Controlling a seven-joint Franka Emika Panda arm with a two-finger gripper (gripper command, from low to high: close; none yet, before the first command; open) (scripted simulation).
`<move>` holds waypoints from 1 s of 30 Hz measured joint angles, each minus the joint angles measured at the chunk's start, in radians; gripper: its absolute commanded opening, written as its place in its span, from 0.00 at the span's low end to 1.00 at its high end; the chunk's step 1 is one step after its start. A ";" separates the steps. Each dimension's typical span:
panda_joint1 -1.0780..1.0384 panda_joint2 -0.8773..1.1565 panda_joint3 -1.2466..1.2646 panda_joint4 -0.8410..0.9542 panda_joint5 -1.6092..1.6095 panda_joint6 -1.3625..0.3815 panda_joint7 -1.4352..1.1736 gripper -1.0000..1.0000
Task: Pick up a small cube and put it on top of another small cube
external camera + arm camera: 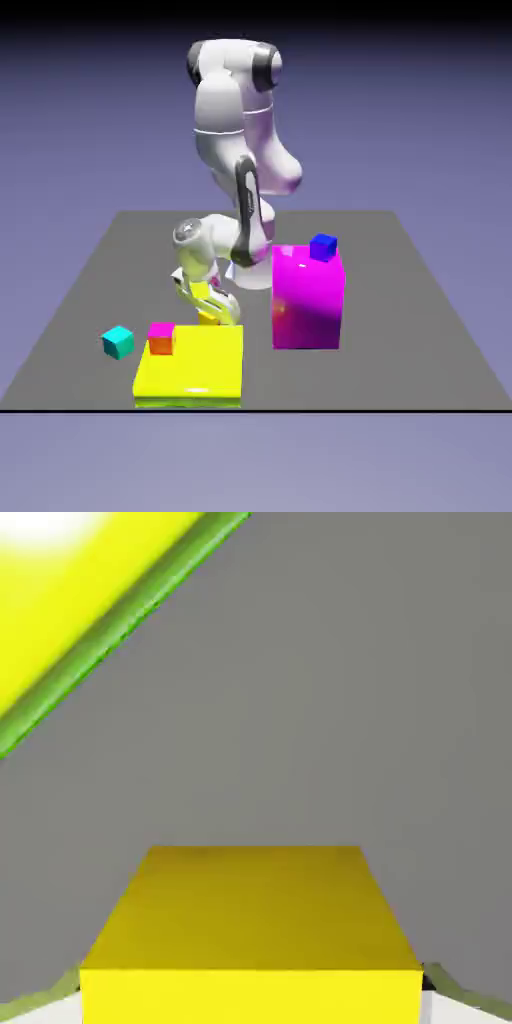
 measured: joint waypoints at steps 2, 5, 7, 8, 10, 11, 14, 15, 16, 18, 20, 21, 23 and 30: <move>0.031 -0.072 -0.051 -0.006 -0.065 -0.064 0.046 0.00; 0.081 -0.181 -0.134 -0.014 -0.162 -0.160 0.115 0.00; 0.084 -0.189 -0.139 -0.015 -0.169 -0.167 0.119 0.00; 0.070 -0.180 -0.130 0.021 -0.159 -0.191 0.153 0.00; 0.042 -0.163 -0.112 0.094 -0.139 -0.239 0.220 0.00; 0.027 -0.155 -0.103 0.130 -0.130 -0.263 0.254 0.00; -0.015 -0.130 -0.075 0.239 -0.100 -0.335 0.355 0.00; -0.029 -0.122 -0.066 0.275 -0.091 -0.359 0.389 0.00; -0.042 -0.113 -0.057 0.311 -0.081 -0.384 0.423 0.00; -0.069 -0.096 -0.041 0.384 -0.062 -0.432 0.490 0.00; -0.102 -0.080 -0.016 0.456 -0.042 -0.480 0.558 0.00; -0.114 -0.071 -0.009 0.492 -0.033 -0.504 0.592 0.00; -0.140 -0.056 0.007 0.558 -0.015 -0.547 0.653 0.00; -0.133 0.072 0.032 0.507 0.045 -0.372 0.608 1.00</move>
